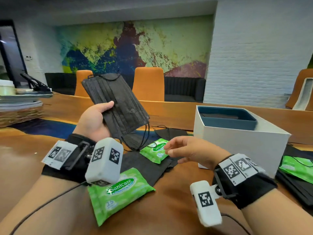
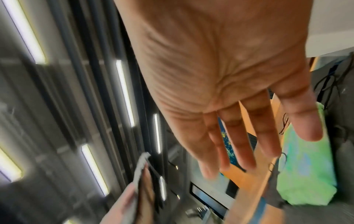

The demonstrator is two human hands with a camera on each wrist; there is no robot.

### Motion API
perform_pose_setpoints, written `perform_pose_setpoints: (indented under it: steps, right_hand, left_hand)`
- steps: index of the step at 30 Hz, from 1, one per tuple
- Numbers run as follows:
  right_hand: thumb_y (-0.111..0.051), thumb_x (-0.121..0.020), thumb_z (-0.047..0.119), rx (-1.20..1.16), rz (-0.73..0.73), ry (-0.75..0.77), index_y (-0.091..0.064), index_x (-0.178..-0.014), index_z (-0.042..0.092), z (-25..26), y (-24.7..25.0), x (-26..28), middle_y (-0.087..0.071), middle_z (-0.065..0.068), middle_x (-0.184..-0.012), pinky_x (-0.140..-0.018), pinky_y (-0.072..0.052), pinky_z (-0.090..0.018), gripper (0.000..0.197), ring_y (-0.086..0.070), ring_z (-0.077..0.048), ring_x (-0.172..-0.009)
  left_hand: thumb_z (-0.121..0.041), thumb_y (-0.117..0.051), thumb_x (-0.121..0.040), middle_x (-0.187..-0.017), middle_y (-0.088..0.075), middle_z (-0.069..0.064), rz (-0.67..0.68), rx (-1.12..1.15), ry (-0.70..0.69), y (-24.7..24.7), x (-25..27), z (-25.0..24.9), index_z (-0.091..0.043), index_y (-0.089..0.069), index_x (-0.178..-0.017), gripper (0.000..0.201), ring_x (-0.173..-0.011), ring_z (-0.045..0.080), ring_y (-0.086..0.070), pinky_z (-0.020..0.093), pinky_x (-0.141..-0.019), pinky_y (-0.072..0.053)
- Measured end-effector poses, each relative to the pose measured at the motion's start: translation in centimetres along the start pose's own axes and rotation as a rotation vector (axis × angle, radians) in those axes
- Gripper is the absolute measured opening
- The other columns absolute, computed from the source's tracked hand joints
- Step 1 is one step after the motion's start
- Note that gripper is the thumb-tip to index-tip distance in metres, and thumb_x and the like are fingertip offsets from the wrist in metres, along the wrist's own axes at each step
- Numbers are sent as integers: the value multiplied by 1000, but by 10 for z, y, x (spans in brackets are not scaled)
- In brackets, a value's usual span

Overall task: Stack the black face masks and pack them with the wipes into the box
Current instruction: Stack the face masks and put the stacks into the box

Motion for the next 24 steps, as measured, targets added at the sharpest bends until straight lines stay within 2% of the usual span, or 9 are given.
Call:
perform_pose_setpoints:
  steps: [4,6,8,10,12,15,17,20,24]
  right_hand:
    - [-67,-86,29,448,218,-122,-60,-120,27,-4,-40,-16,-62,6,-119,-91,-48,-30,34,-58,-12,-108]
    - [-69,-83,38,577,193,-204,-62,-120,26,-11,-38,-26,-62,5,-119,-94,-47,-32,39,-58,-15,-110]
    - [-70,-80,45,675,92,-295,-64,-116,18,-20,-25,-38,-65,-1,-116,-89,-48,-31,46,-60,-19,-107]
    - [-71,-77,48,717,-14,-370,-66,-111,13,-26,-11,-44,-67,-3,-111,-83,-48,-30,49,-62,-20,-98]
    - [-70,-78,47,738,-37,-423,-63,-113,11,-31,-5,-46,-65,-1,-108,-83,-46,-29,51,-59,-19,-93]
    - [-69,-81,46,730,-4,-478,-55,-124,11,-36,-9,-45,-62,-4,-120,-86,-44,-28,57,-57,-18,-99]
    - [-70,-79,49,743,4,-482,-54,-127,12,-38,-12,-49,-61,-3,-124,-90,-44,-28,63,-59,-20,-110]
    - [-69,-77,54,820,20,-485,-53,-127,11,-39,-15,-58,-59,-4,-125,-95,-44,-31,68,-56,-23,-115]
    - [-70,-75,56,854,37,-493,-61,-112,14,-36,-13,-64,-62,-4,-112,-89,-46,-32,56,-58,-22,-97]
  left_hand:
    - [-21,-36,-100,-81,-75,10,-21,-18,-2,12,5,-14,-5,-63,-96,32,-68,24,-73,42,-69,-46]
    - [-22,-36,-100,-79,-75,10,-11,-30,30,11,7,-10,-5,-63,-95,32,-67,25,-73,43,-69,-46]
    - [-22,-35,-100,-80,-75,11,-3,-53,68,9,8,-2,-5,-63,-96,33,-66,25,-73,43,-68,-46]
    - [-22,-35,-100,-81,-75,12,-7,-67,95,10,7,5,-4,-63,-97,33,-67,26,-73,43,-67,-46]
    - [-22,-36,-100,-85,-74,13,-23,-80,120,13,5,11,-4,-63,-101,33,-75,28,-72,42,-68,-47]
    - [-22,-38,-99,-96,-72,14,-41,-88,136,17,3,16,-4,-62,-109,32,-87,29,-68,43,-68,-48]
    - [-21,-38,-99,-94,-73,13,-44,-74,138,19,1,18,-4,-62,-109,32,-82,28,-70,42,-67,-48]
    - [-20,-36,-100,-83,-74,12,-39,-50,127,20,-1,19,-4,-62,-101,31,-69,26,-73,43,-66,-47]
    - [-19,-34,-101,-76,-74,11,-38,-35,121,18,-4,21,-4,-61,-96,31,-63,25,-72,42,-66,-45]
Point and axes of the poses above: each hand's wrist, its own x-axis away from the middle knuckle, its own y-axis out of the back of the hand, z = x × y, the point moved 9 cm from there along -x, towards the middle knuckle
